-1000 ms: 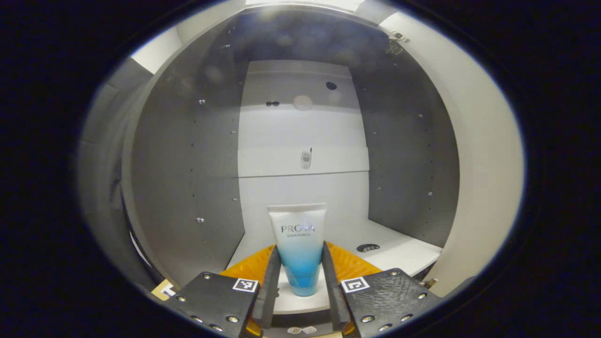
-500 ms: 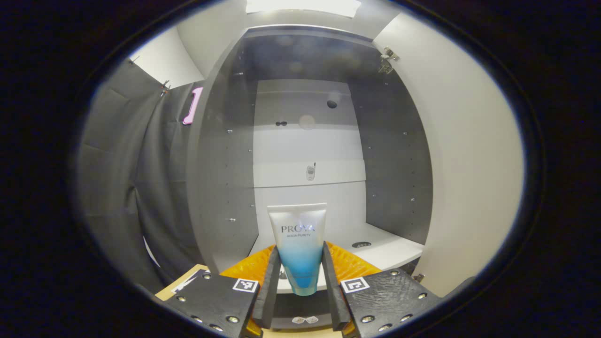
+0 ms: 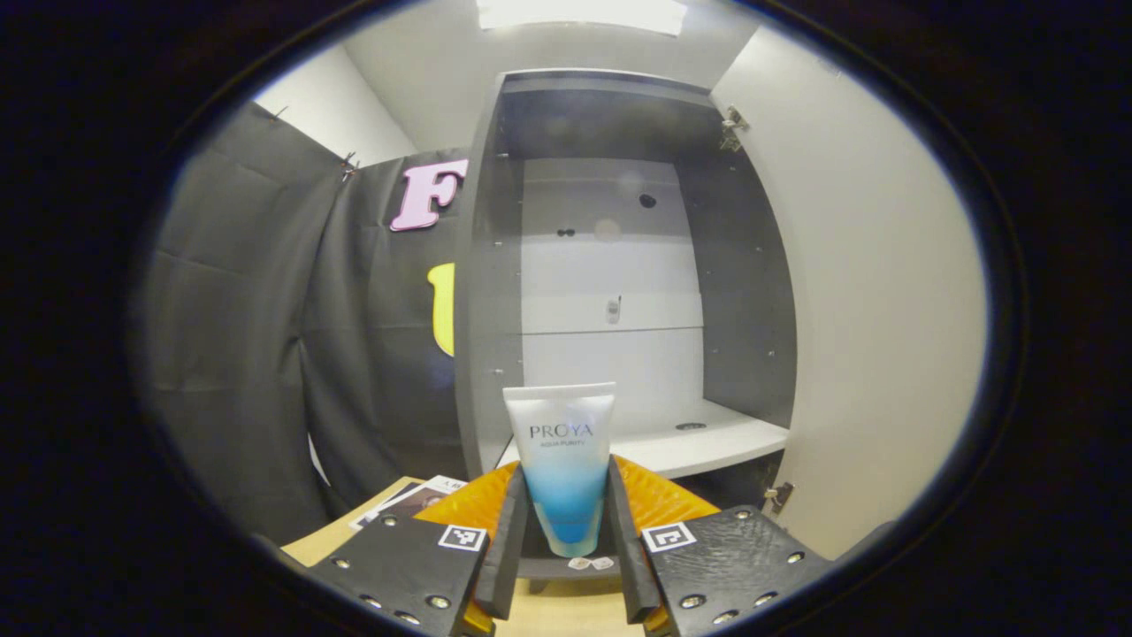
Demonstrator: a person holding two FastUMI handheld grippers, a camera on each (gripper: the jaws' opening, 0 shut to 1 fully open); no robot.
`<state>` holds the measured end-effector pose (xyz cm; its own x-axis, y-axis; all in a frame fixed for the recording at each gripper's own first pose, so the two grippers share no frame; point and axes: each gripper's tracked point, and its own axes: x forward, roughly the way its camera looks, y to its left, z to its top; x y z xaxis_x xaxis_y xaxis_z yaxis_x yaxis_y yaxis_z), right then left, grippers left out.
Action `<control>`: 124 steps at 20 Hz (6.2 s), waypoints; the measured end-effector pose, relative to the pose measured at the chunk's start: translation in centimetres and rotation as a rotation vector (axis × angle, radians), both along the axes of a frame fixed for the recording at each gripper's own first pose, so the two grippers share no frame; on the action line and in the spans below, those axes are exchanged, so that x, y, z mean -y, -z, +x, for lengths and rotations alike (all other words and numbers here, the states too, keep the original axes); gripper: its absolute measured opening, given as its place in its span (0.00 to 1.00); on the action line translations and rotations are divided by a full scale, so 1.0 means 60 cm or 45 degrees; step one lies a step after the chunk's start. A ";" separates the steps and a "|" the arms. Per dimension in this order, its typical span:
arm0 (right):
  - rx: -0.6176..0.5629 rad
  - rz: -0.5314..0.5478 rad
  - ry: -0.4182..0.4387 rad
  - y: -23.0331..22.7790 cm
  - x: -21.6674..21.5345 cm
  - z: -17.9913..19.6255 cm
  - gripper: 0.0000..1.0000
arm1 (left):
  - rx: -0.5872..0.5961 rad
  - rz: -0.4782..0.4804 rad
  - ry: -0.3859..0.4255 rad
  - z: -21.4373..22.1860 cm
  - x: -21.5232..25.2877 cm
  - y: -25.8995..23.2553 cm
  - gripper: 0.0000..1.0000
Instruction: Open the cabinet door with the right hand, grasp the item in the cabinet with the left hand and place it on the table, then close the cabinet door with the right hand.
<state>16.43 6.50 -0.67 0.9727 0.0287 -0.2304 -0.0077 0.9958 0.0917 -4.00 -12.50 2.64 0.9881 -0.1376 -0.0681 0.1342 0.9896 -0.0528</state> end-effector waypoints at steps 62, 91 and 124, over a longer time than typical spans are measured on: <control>0.059 0.080 -0.191 0.030 -0.049 0.002 0.98 | -0.224 -0.017 -0.214 -0.135 -0.046 0.101 0.87; 0.157 -0.051 0.038 -0.090 -0.149 -0.071 0.96 | -0.041 -0.034 -0.092 -0.084 -0.120 0.002 0.87; 0.160 0.001 -0.281 -0.082 -0.530 -0.047 0.96 | -0.092 -0.016 -0.211 -0.103 -0.224 0.026 0.87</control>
<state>13.64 38.27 4.27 0.9639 0.2434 -0.1079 -0.2359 0.9687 0.0772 -10.17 0.97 1.07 0.9899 0.0258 -0.1391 -0.0357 0.9970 -0.0692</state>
